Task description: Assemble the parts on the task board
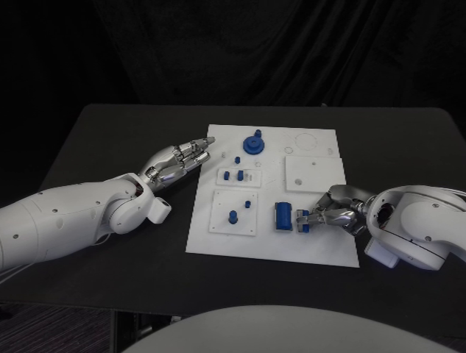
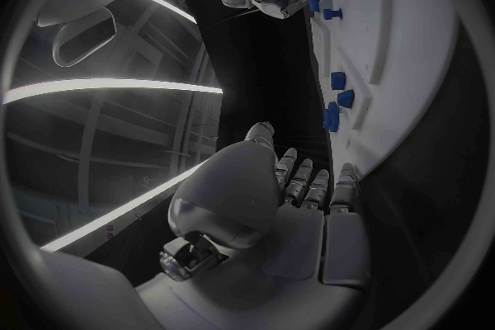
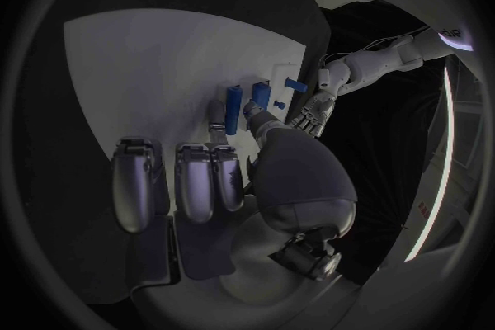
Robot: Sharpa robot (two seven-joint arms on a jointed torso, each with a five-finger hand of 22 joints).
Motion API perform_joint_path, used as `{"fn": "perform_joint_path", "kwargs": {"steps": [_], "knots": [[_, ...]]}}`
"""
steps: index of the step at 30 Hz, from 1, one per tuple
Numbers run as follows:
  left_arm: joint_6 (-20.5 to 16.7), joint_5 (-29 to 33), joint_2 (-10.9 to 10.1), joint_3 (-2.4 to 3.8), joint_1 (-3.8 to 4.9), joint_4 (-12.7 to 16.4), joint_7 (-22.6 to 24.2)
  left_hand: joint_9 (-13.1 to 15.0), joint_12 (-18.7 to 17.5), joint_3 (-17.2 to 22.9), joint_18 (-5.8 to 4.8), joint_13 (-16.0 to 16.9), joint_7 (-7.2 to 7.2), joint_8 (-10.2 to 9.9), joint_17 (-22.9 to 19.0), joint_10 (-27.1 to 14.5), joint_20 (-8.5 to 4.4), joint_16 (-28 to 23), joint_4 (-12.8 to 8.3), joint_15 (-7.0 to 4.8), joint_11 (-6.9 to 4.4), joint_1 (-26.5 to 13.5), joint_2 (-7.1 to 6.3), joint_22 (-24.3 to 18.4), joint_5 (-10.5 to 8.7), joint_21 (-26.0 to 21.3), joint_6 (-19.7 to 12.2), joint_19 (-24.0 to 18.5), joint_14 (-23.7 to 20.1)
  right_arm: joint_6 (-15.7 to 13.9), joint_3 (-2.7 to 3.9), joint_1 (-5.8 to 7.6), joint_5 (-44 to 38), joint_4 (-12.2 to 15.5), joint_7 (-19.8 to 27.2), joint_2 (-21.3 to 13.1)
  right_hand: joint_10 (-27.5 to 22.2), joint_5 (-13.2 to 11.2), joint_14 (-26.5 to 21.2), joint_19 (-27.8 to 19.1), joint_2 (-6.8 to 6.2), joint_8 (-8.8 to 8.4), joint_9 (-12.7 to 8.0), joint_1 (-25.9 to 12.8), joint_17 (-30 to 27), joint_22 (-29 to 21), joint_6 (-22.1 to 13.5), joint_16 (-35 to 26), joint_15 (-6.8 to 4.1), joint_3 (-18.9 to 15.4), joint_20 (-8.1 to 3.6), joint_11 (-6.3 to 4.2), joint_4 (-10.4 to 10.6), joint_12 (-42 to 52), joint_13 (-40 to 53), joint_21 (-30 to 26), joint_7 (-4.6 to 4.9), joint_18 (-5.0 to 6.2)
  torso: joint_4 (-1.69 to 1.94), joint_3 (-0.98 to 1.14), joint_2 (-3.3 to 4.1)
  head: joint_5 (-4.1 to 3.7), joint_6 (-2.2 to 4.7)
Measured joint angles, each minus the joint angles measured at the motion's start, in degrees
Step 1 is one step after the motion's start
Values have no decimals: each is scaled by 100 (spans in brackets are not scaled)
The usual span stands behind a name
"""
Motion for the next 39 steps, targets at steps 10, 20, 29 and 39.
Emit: {"fn": "perform_joint_path", "kwargs": {"steps": [10, 20, 29, 39], "knots": [[7, 0, 12, 0, 0, -7, 0, 0, 0, 39, 0, 0, 20, 0, -2, 0, 0, 0, -39, 0, 0, 52, -8, -5, 50, 0, 20, 0, 0, 24, 0, 0, -75, -17, 29, 1, 0, 0, 0, 20, -126, 153, 50, -343, 0, 0, -95, -23, 0, -321, 20, 0, 321, 0, 0, -35, -13, 0, 1, 0, -4, 5, 0], [10, 0, 10, 0, -2, -15, 0, 0, 0, 51, 0, 0, 32, 0, -4, 0, 0, 0, -50, 0, 0, 52, -8, -5, 73, 0, 8, 0, 0, 7, 0, 0, -125, -5, 116, -17, 0, 0, 0, 20, -144, 421, 177, -381, 0, -1, -89, -23, 0, -492, 20, -1, 492, 0, 0, -35, -55, 0, 3, -1, -8, 12, 0], [14, 0, 17, 0, -8, -30, 0, 0, 0, 55, 0, 0, 40, 0, -4, 0, 0, 0, -55, 0, 0, 52, -7, -4, 73, 0, 0, 0, 0, -87, 0, -1, -141, 23, 222, -55, 10, 0, 3, -1, 14, 1482, 1007, -218, 0, 0, -244, -23, -45, -738, -21, -137, 641, 0, 4, -35, -232, -1, 3, -2, -8, 16, 0], [19, 0, 18, 0, -19, -38, 0, 0, 0, 55, 0, 0, 40, 0, -3, 0, 0, 0, -55, 0, 0, 75, -30, -9, 96, 0, 0, 0, 0, -220, 0, -1, -147, 60, 322, -109, 10, 0, 3, 7, 75, 2005, 1466, -99, 0, 4, -420, -23, -85, -809, -38, -179, 680, 0, 4, -35, -276, 0, 0, -2, -3, 24, 0]]}}
